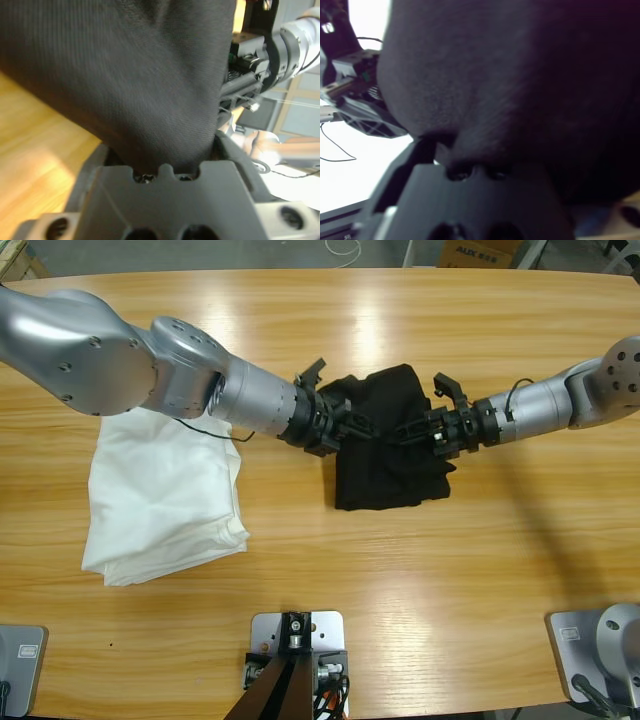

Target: Fold clothes

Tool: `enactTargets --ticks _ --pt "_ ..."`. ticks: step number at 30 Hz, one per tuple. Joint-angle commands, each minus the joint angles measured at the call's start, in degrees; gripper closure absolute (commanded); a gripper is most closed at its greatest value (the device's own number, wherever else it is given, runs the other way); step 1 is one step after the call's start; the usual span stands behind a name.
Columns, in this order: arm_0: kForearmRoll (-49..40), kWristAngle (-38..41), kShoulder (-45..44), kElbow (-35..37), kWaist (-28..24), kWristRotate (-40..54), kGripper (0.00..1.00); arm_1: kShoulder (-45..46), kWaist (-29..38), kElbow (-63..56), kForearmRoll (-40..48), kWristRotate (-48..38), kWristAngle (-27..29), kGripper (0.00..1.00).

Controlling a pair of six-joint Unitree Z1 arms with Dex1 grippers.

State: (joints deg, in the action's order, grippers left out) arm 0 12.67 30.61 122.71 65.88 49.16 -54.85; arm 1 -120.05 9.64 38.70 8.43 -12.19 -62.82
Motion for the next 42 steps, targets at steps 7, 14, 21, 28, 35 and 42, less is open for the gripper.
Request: enactTargets --ticks 7,14,21,28,35,42 --pt "-6.59 2.76 2.17 -0.59 0.65 7.0 1.0 -1.59 2.0 -2.57 3.42 0.74 4.31 1.0" --pt "-10.21 0.31 -0.05 2.08 0.57 7.83 1.0 6.08 8.08 -2.31 3.89 -4.71 4.36 1.0" --pt "-26.28 -4.03 -8.47 9.52 -0.29 12.38 1.0 13.55 14.95 1.19 2.05 -13.41 8.05 1.0" --pt "-35.93 -9.58 -16.2 7.34 -1.31 15.42 1.0 15.87 19.28 12.97 -6.46 -15.66 12.6 1.0" --pt "-42.84 -14.06 -26.98 -1.17 -4.72 17.23 1.0 9.57 29.1 28.56 -12.65 -19.44 14.31 1.0" --pt "-50.45 -15.96 -37.24 -8.69 -6.92 20.36 1.0 3.67 38.44 40.95 -17.57 -22.78 15.8 1.0"
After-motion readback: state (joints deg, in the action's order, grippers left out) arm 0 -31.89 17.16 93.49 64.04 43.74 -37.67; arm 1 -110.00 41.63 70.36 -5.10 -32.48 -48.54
